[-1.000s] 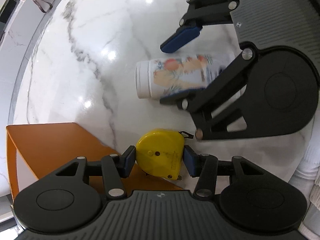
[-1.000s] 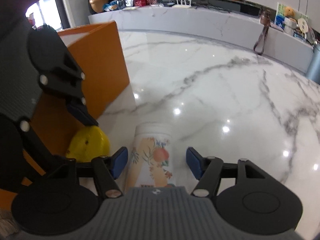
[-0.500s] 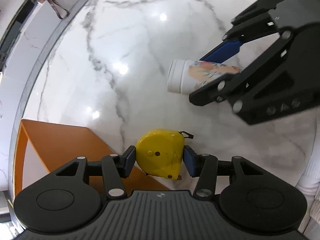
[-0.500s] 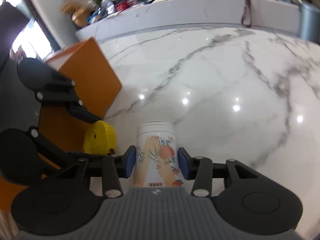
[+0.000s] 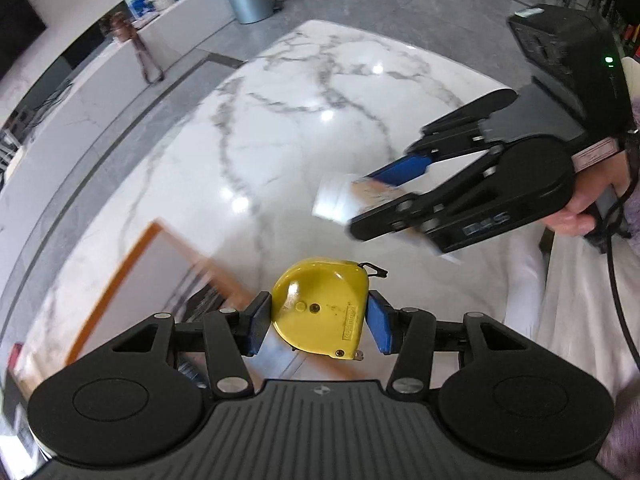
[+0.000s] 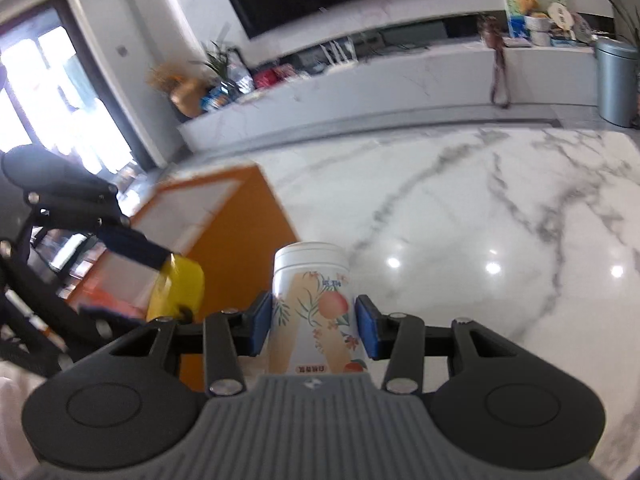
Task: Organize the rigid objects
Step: 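Lift the tape measure and Vaseline tube and carry them over the orange box, then lower the tape measure into the box and open the left gripper while the right lowers the tube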
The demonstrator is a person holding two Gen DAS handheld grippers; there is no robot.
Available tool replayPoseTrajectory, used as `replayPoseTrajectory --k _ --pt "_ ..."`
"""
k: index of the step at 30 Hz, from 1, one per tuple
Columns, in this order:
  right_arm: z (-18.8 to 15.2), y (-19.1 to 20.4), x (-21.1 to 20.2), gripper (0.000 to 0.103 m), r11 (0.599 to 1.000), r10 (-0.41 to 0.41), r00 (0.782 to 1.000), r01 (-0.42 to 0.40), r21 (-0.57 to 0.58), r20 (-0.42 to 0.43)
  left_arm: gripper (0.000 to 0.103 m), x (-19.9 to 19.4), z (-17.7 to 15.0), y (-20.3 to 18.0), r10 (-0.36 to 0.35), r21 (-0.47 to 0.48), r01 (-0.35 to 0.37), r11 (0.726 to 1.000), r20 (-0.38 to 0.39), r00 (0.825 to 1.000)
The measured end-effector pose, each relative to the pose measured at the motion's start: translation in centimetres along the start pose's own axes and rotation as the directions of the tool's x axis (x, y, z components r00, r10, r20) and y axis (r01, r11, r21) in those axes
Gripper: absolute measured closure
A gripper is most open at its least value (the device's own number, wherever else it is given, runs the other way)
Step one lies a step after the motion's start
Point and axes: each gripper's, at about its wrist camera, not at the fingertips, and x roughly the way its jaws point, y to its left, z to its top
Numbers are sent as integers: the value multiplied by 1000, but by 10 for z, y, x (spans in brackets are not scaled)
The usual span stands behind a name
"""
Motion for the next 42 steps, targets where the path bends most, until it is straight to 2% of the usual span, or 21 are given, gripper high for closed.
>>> replayPoseTrajectory --k 1,4,5,6,7,9,13,18,22,25,30,33,36,38,42 --pt "1 6 -4 57 1000 19 1000 -19 0 4 45 5 2 5 17 -10 -17 1000 -6 1000" --pt "7 33 -13 57 997 78 997 -78 -16 8 45 -25 -16 21 68 -34 -70 997 -39 997" --pt "10 41 -16 57 995 96 995 -96 -31 8 45 -20 -21 24 79 -42 -82 996 -52 995" --pt "14 52 -18 57 992 112 994 -111 -54 5 45 -20 -30 28 90 -45 -93 995 -67 994" --pt "18 64 -19 57 989 122 993 -121 -86 3 45 -45 -45 33 97 -38 -100 994 -75 992" --pt "27 89 -20 57 977 144 990 -144 -160 -10 45 -45 -63 37 110 -26 -113 993 -101 989" --pt "40 143 -5 57 920 163 982 -188 -343 -100 45 -39 -91 33 104 78 -93 993 -151 983" --pt "35 186 37 57 818 88 963 -216 -534 -255 45 -26 -105 35 96 174 -63 983 -191 977" --pt "29 198 75 57 740 3 930 -250 -625 -368 45 -8 -103 39 50 214 -8 977 -190 981" --pt "27 203 87 57 676 -9 903 -311 -668 -430 45 1 -104 39 12 238 34 971 -191 982" --pt "16 205 106 57 533 -72 843 -420 -735 -534 45 16 -106 39 -28 294 92 952 -213 977" --pt "9 208 117 57 471 -88 799 -492 -732 -594 45 26 -105 40 -45 305 116 945 -231 972" --pt "6 208 128 57 456 -77 758 -551 -699 -648 45 40 -109 40 -68 317 150 936 -257 964" --pt "2 209 142 57 449 -86 738 -571 -688 -669 45 44 -113 40 -76 332 170 928 -277 958" --pt "-8 208 156 57 432 -106 707 -601 -673 -699 46 48 -113 40 -92 329 183 927 -275 957"
